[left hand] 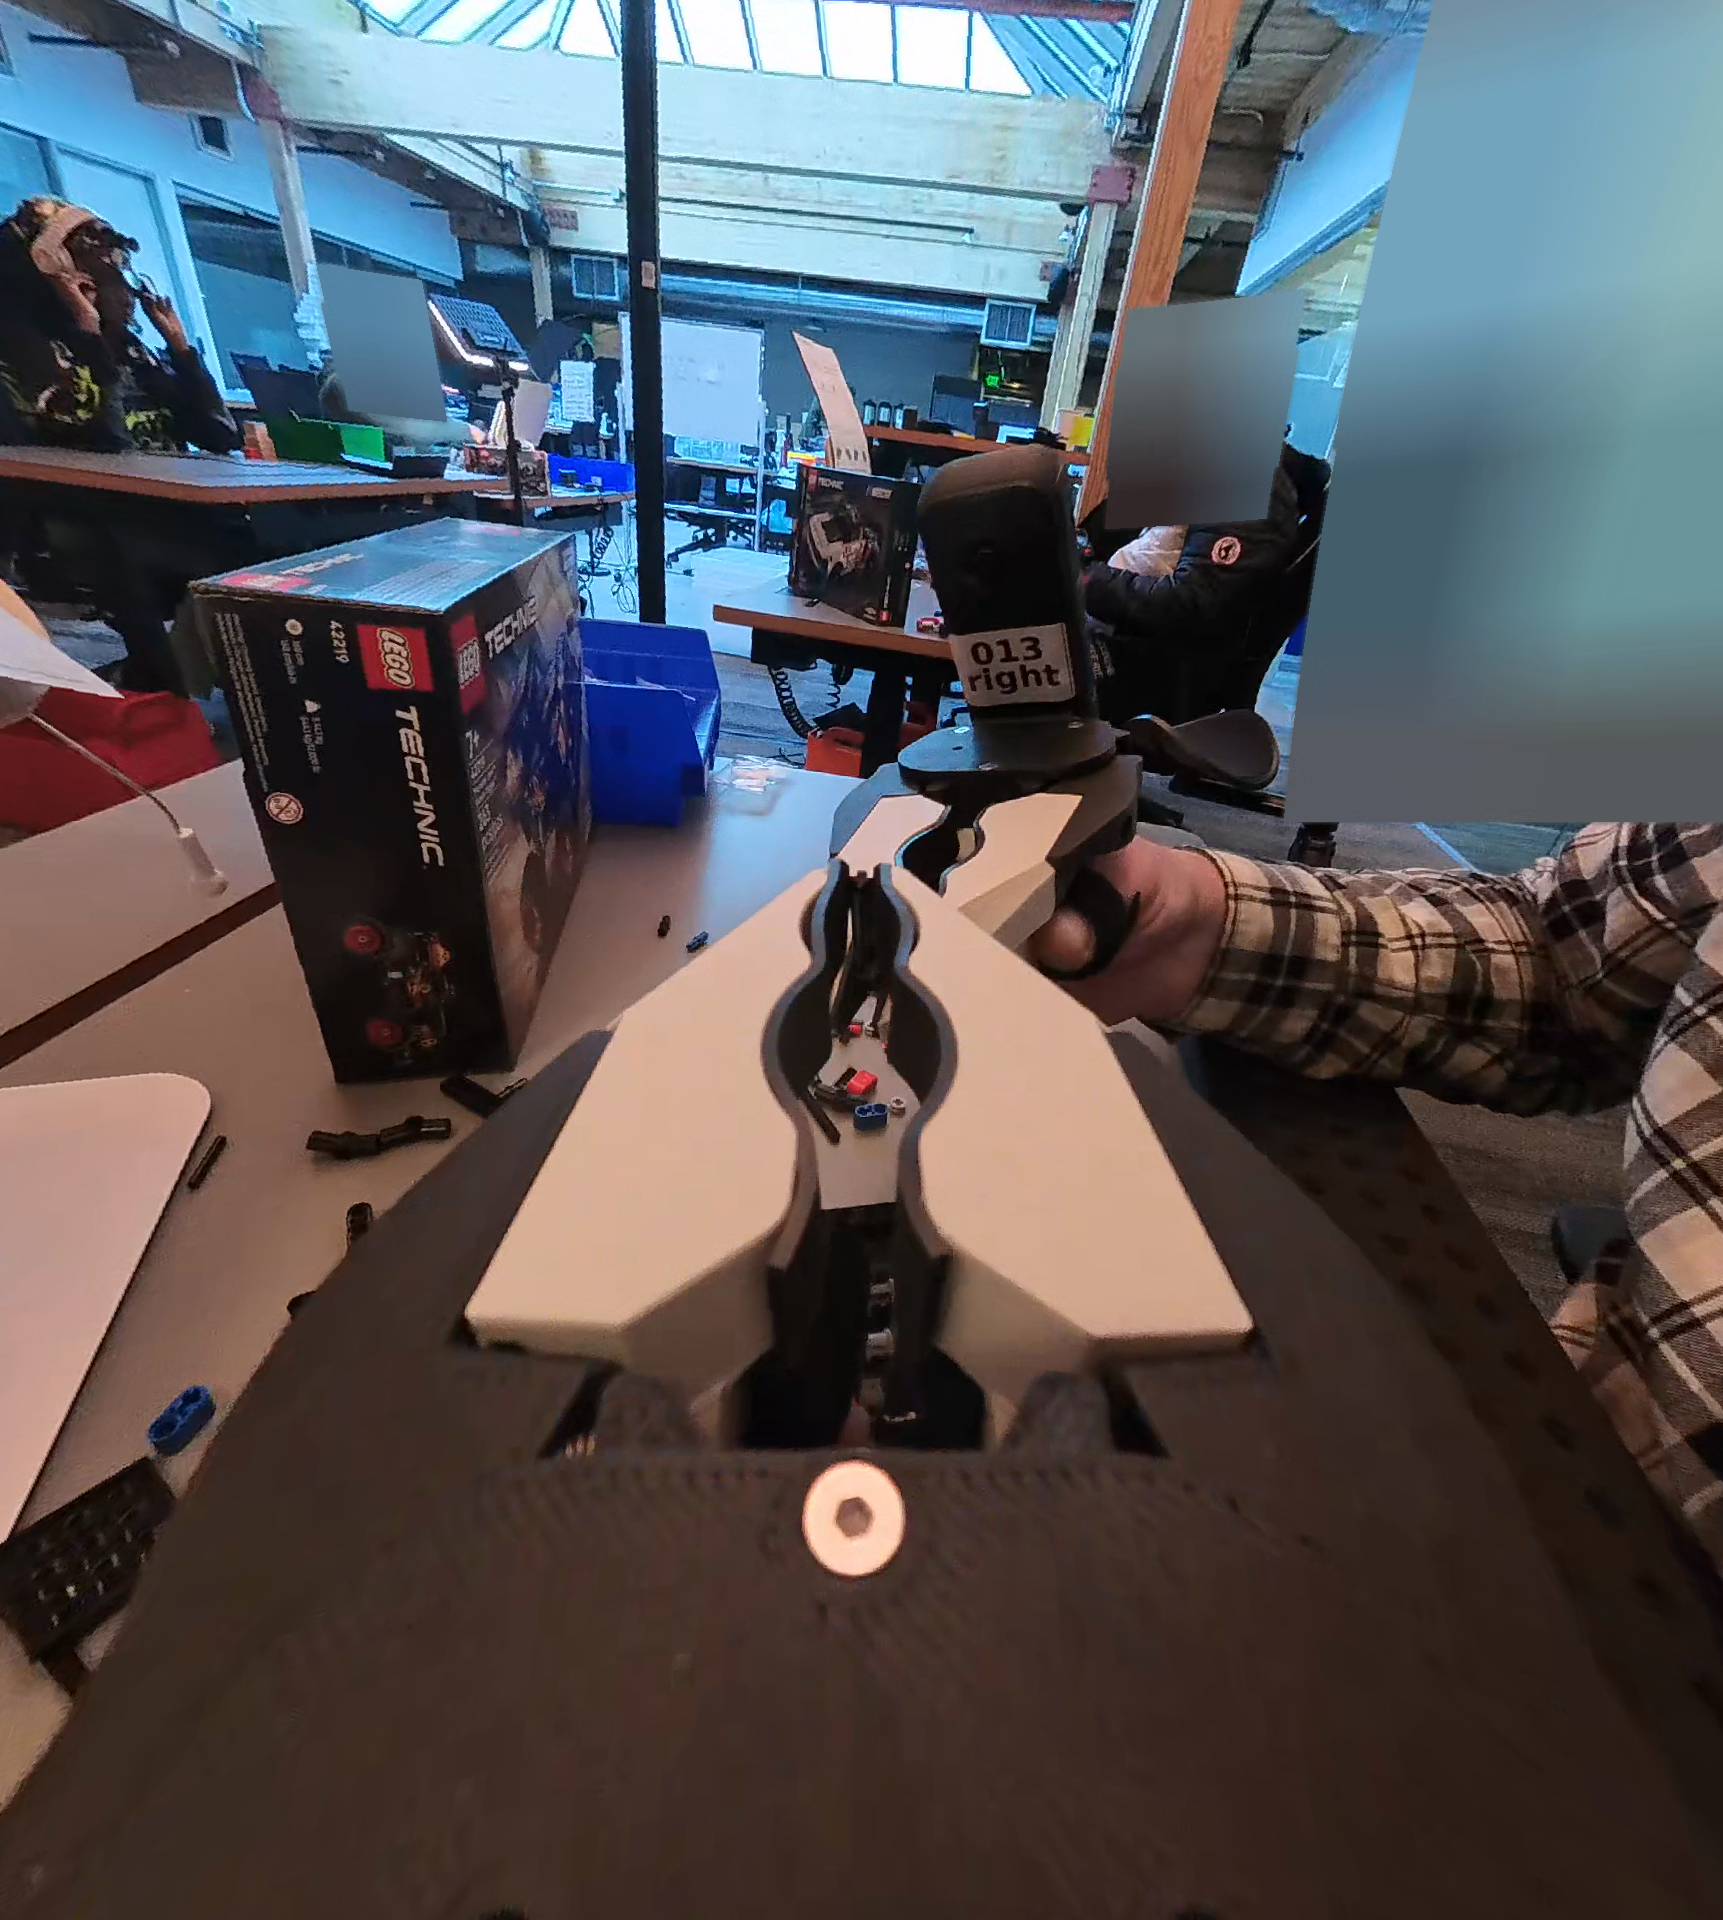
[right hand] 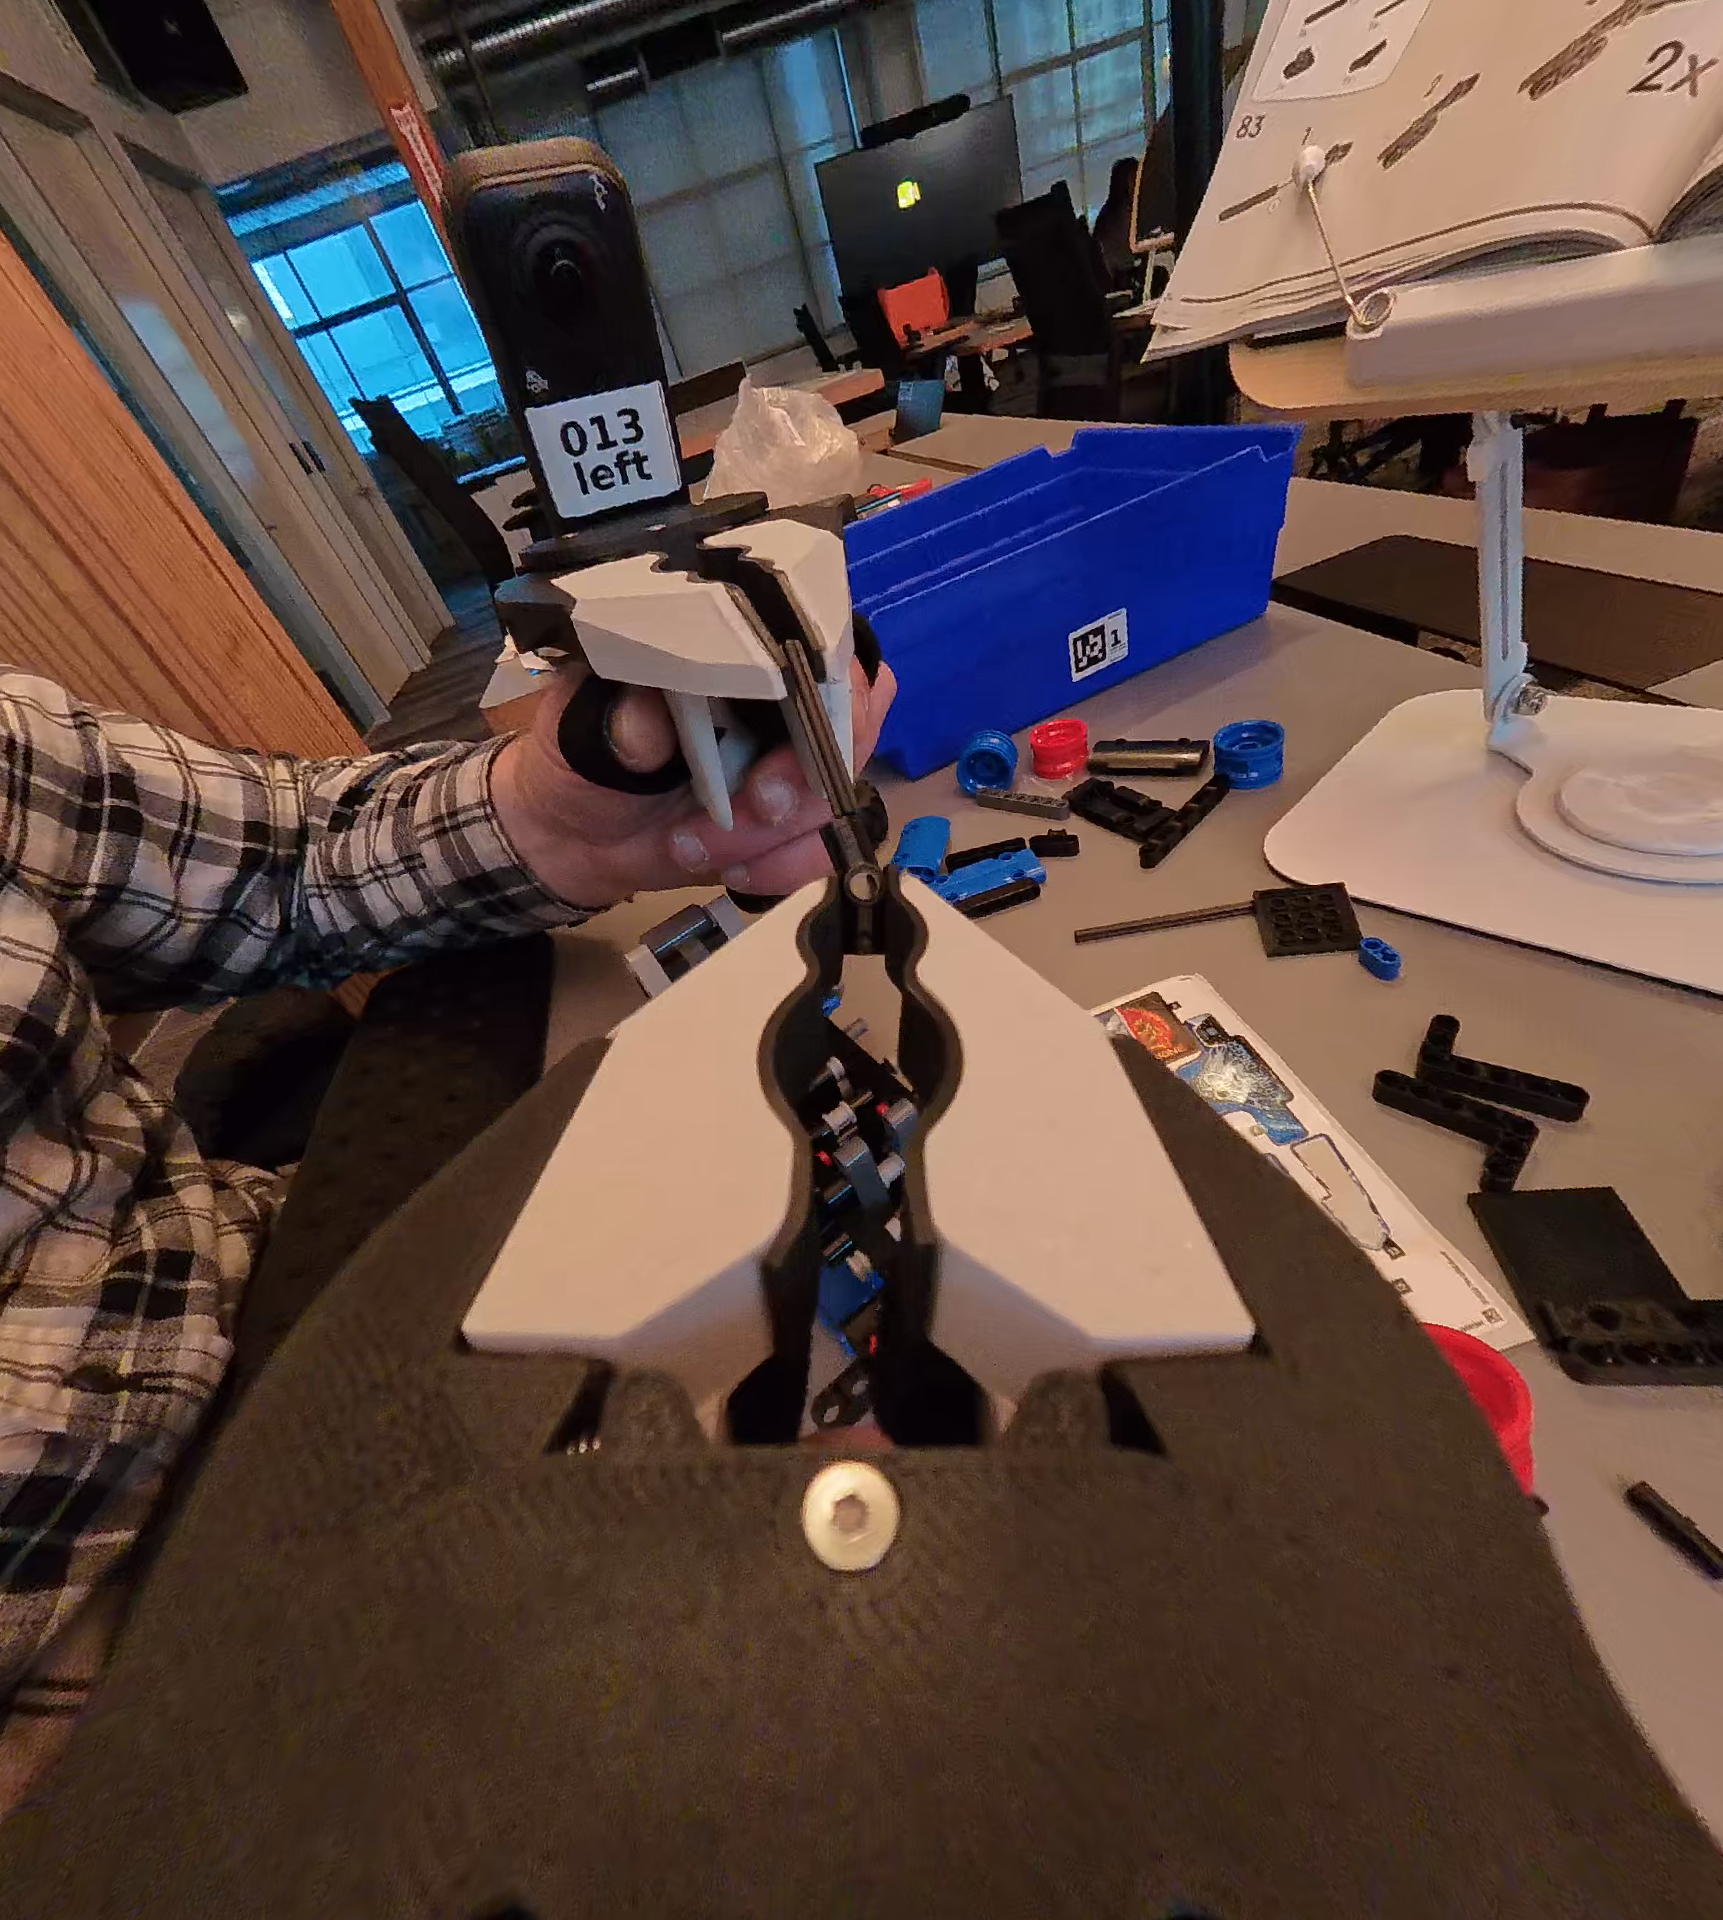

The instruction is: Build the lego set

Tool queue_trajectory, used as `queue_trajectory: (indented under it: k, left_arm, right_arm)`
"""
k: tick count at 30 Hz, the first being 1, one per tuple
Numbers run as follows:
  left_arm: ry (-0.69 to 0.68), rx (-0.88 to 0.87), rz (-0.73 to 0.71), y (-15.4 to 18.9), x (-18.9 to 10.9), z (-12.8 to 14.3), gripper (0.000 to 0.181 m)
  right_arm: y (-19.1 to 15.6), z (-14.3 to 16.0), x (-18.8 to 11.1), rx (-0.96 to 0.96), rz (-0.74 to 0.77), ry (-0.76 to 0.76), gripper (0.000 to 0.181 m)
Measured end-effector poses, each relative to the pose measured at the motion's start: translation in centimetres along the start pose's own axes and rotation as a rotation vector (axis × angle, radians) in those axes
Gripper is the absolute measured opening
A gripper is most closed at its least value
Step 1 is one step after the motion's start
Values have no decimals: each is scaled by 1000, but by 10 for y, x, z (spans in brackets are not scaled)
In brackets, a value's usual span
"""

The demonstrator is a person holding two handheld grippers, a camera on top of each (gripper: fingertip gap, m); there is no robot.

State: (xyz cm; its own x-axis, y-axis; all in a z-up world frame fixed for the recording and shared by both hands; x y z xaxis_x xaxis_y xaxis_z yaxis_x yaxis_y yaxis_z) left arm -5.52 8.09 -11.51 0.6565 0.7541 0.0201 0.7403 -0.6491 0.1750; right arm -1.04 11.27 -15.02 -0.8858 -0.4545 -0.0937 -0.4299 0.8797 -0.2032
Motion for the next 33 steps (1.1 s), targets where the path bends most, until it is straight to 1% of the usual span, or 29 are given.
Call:
queue_trajectory:
  k: [5,11,21,33]
  left_arm:
    - [10,13,12,1,0,0,2]
    - [13,24,20,5,0,0,3]
    - [14,90,0,9,3,1,3]
    - [75,123,0,15,0,-2,1]
  right_arm:
    - [-1,0,0,11,-14,6,5]
    - [-1,-1,0,-15,6,0,5]
    - [-4,0,1,-35,5,-2,5]
    - [-7,-7,-2,-9,-21,69,4]
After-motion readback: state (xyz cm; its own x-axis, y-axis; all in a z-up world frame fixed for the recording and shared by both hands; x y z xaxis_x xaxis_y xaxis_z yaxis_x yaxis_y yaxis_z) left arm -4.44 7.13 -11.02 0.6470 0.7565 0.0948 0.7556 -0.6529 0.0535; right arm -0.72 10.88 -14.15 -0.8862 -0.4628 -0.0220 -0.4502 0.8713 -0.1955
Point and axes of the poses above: each gripper's, where its closed fingertips meet, x out along the fingers, z out of its underside, y = z × x across the jaws, the point moved 3 cm from there along -x, back along the fingers, and after that the axes turned 4 degrees about -x, right-handed, at the moved point
